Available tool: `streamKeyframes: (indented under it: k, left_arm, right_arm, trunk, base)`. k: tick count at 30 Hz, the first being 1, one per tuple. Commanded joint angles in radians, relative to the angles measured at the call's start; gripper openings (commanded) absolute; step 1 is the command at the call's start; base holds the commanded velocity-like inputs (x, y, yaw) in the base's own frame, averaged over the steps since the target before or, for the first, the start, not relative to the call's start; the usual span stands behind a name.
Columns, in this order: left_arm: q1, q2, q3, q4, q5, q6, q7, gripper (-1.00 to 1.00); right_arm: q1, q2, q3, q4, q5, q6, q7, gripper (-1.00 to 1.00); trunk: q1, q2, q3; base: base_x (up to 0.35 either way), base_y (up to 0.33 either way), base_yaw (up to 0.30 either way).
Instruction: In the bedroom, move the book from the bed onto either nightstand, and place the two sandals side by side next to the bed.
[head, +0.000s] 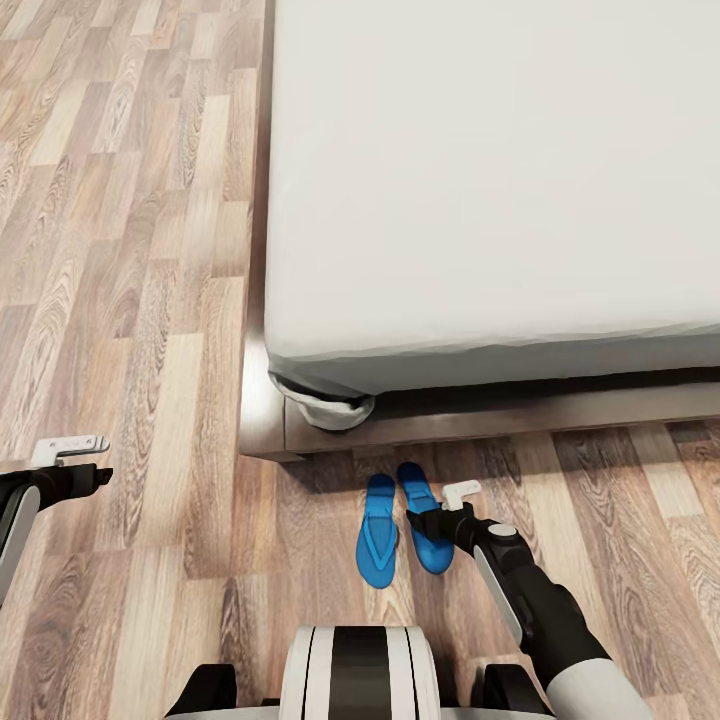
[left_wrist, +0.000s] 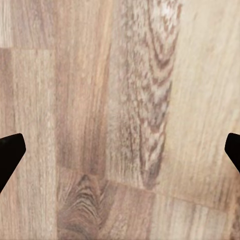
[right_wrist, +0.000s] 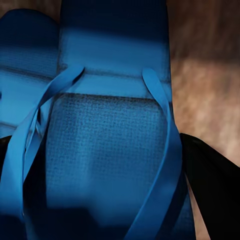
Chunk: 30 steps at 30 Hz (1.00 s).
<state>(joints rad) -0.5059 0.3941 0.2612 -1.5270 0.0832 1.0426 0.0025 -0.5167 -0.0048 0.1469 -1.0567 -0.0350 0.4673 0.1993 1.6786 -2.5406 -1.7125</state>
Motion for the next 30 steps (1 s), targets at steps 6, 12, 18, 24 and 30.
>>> streamKeyframes:
  k: [6,12,18,24,30]
  left_arm:
    - [0.0,0.0,0.001,-0.001,0.006,0.005,0.001,1.0]
    - [0.0,0.0,0.001,-0.001,0.006,0.005,0.001,1.0]
    - [0.0,0.0,0.001,-0.001,0.006,0.005,0.001,1.0]
    - [0.0,0.0,0.001,-0.001,0.006,0.005,0.001,1.0]
    - [0.0,0.0,0.001,-0.001,0.006,0.005,0.001,1.0]
  right_arm:
    - [0.0,-0.001,-0.003,0.067,0.024,0.002,-0.006,1.0]
    - [0.0,-0.002,-0.004,0.067,0.025,0.001,-0.006,1.0]
    - [0.0,-0.003,-0.004,0.067,0.026,0.001,-0.005,1.0]
    - [0.0,-0.003,-0.004,0.067,0.026,0.001,-0.005,1.0]
    - [0.0,-0.003,-0.004,0.067,0.026,0.001,-0.005,1.0]
  trunk:
    - [0.0,0.0,-0.001]
    - [0.0,0.0,-0.001]
    - [0.0,0.0,-0.001]
    - [0.0,0.0,-0.001]
    - [0.0,0.0,-0.001]
  base:
    - [0.0,0.0,0.0]
    - [0.0,0.0,0.0]
    - [0.0,0.0,0.0]
    - [0.0,0.0,0.0]
    - [0.0,0.0,0.0]
